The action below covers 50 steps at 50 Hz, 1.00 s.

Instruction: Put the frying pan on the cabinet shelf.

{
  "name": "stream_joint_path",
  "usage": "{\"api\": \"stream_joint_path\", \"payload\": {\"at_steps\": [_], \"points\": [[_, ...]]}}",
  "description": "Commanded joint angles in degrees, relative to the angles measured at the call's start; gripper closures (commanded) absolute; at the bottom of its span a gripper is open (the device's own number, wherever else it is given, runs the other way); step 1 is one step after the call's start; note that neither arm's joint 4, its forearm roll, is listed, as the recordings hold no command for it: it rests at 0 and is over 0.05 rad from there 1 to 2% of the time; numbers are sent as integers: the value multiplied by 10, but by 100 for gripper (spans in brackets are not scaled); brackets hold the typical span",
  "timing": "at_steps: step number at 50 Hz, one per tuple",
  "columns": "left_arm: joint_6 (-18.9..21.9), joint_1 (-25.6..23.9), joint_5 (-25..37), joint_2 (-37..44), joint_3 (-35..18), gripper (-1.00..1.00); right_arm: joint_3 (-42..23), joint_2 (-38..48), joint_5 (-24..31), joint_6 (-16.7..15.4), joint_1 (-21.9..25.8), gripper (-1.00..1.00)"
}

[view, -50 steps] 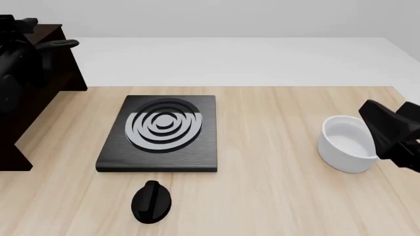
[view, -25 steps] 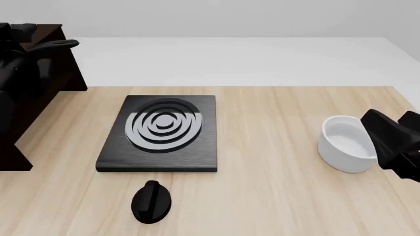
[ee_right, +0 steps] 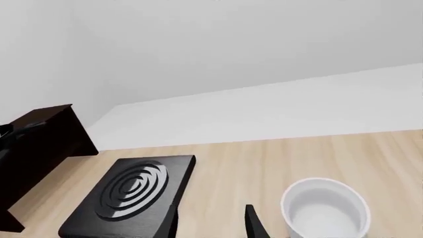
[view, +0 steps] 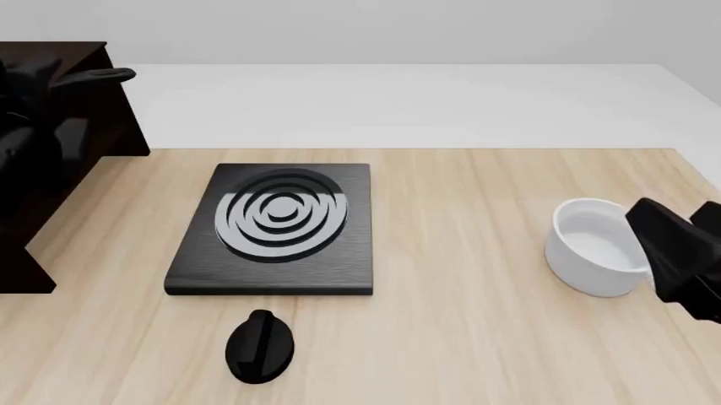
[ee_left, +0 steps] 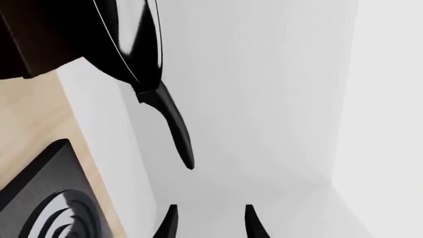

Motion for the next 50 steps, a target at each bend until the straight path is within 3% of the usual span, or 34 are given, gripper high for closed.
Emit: {"api": "stream_joint_path", "payload": {"at_steps": [1, 24, 27, 35, 39, 42, 48, 50], "points": [[9, -20, 17, -57, 36, -100, 2, -9, 6, 0, -2, -100], [49, -71, 92, -176, 103, -100, 15, -36, 27, -1, 1, -100], [69, -76, 127, -197, 100, -100, 19, -44, 32, -1, 0, -100], [154, -91, 219, -255, 77, -100, 21, -60, 43, 2, -3, -100], [257, -85, 294, -288, 40, -100, 22, -68, 48, 3, -7, -100], [253, -88, 305, -311, 71, -100, 22, -71, 51, 3, -9, -100], [297, -103, 341, -341, 80, -100, 28, -76, 51, 3, -12, -100], [370, -88, 377, -346, 47, -100, 29, -80, 54, 3, -13, -100]]}}
